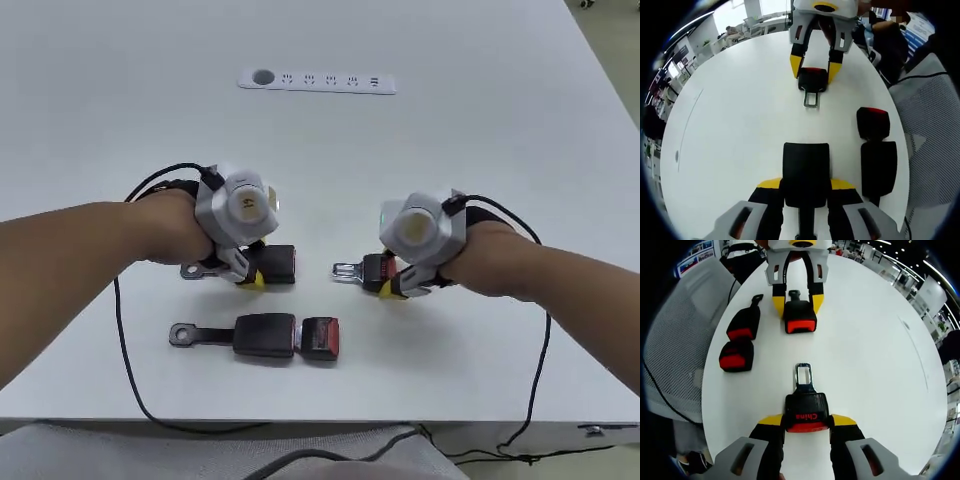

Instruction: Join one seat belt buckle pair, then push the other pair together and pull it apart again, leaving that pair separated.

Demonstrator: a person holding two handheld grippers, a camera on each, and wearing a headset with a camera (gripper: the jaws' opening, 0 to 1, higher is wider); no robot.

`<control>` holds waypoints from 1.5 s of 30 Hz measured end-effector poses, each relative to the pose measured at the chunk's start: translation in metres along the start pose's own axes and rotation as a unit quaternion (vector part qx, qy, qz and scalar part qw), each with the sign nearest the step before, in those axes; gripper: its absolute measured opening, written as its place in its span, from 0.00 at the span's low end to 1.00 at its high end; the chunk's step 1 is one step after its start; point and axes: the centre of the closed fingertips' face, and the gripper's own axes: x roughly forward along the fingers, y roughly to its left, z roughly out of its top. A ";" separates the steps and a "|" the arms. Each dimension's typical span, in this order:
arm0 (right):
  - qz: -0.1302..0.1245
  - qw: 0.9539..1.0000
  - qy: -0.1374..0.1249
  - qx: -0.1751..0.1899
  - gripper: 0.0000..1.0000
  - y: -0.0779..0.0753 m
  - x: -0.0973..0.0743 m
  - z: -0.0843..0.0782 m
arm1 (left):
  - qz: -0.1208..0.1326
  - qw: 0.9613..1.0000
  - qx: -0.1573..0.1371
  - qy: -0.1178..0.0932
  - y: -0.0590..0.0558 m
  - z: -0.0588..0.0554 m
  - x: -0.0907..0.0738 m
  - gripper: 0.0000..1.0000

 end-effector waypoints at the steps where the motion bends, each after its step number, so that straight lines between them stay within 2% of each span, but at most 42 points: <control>1: 0.000 1.000 0.001 0.001 0.32 0.001 -0.002 -0.003 | 0.000 1.000 0.000 0.000 0.000 0.000 0.000 0.33; 7: -0.013 1.000 0.018 0.018 0.32 -0.011 -0.013 -0.031 | 0.000 1.000 -0.003 -0.010 0.000 0.000 -0.001 0.34; 11: -0.010 0.999 0.024 0.019 0.32 -0.008 -0.020 -0.043 | 0.001 1.000 -0.004 -0.012 0.003 -0.001 0.000 0.34; 13: -0.010 0.999 0.028 0.015 0.32 -0.006 -0.021 -0.045 | 0.002 1.000 -0.004 -0.010 0.003 -0.001 0.000 0.34; 18: -0.034 0.999 0.038 0.009 0.37 -0.014 -0.024 -0.048 | 0.005 1.000 -0.007 -0.008 0.003 -0.002 0.000 0.34; 21: -0.041 0.998 0.041 0.009 0.39 -0.016 -0.024 -0.048 | 0.016 1.000 0.010 -0.004 0.000 0.000 0.000 0.35; 23: -0.045 0.998 0.041 0.011 0.39 -0.018 -0.025 -0.049 | 0.021 1.000 0.007 -0.003 -0.001 0.001 0.000 0.35; 25: -0.048 0.998 0.038 0.018 0.39 -0.017 -0.026 -0.050 | 0.024 1.000 0.005 -0.004 0.000 0.001 -0.001 0.35; 26: -0.058 0.997 0.033 0.027 0.40 -0.019 -0.027 -0.050 | 0.030 1.000 0.003 -0.004 -0.001 0.002 -0.002 0.36; 27: -0.063 0.997 0.026 0.041 0.43 -0.019 -0.027 -0.049 | 0.041 0.999 -0.008 -0.004 0.002 0.002 -0.003 0.38; 28: -0.064 0.996 0.020 0.057 0.46 -0.019 -0.027 -0.050 | 0.041 0.999 -0.014 -0.005 0.002 0.001 -0.004 0.39; 31: -0.078 0.994 0.008 0.071 0.47 -0.022 -0.029 -0.051 | 0.056 0.998 -0.023 -0.015 0.004 -0.001 -0.006 0.42; 32: -0.092 0.992 -0.003 0.084 0.48 -0.025 -0.034 -0.050 | 0.057 0.998 -0.029 -0.015 0.003 -0.003 -0.007 0.45; 34: -0.100 0.989 -0.028 0.109 0.49 -0.022 -0.044 -0.044 | 0.067 0.997 -0.036 -0.016 0.001 -0.009 -0.011 0.50; 35: -0.104 0.987 -0.036 0.120 0.50 -0.021 -0.049 -0.041 | 0.075 0.996 -0.040 -0.021 0.002 -0.009 -0.015 0.51; 37: -0.117 0.983 -0.059 0.129 0.51 -0.019 -0.056 -0.036 | 0.097 0.992 -0.069 -0.050 0.002 -0.006 -0.028 0.54; 38: -0.122 0.980 -0.071 0.137 0.51 -0.017 -0.060 -0.033 | 0.113 0.987 -0.089 -0.073 0.003 -0.002 -0.038 0.56; 40: -0.131 0.977 -0.088 0.140 0.53 -0.013 -0.063 -0.029 | 0.133 0.980 -0.109 -0.100 -0.001 0.000 -0.054 0.59; 41: -0.133 0.974 -0.104 0.148 0.54 -0.002 -0.073 -0.019 | 0.142 0.977 -0.116 -0.110 -0.002 0.000 -0.060 0.61; 43: -0.141 0.969 -0.132 0.155 0.59 0.006 -0.077 -0.010 | 0.151 0.973 -0.133 -0.115 -0.007 -0.005 -0.069 0.65; 44: -0.140 0.968 -0.136 0.157 0.60 0.012 -0.079 -0.008 | 0.163 0.969 -0.140 -0.124 -0.011 -0.006 -0.077 0.68; 45: -0.140 0.967 -0.137 0.161 0.61 0.017 -0.082 -0.006 | 0.161 0.969 -0.139 -0.127 -0.016 -0.008 -0.080 0.71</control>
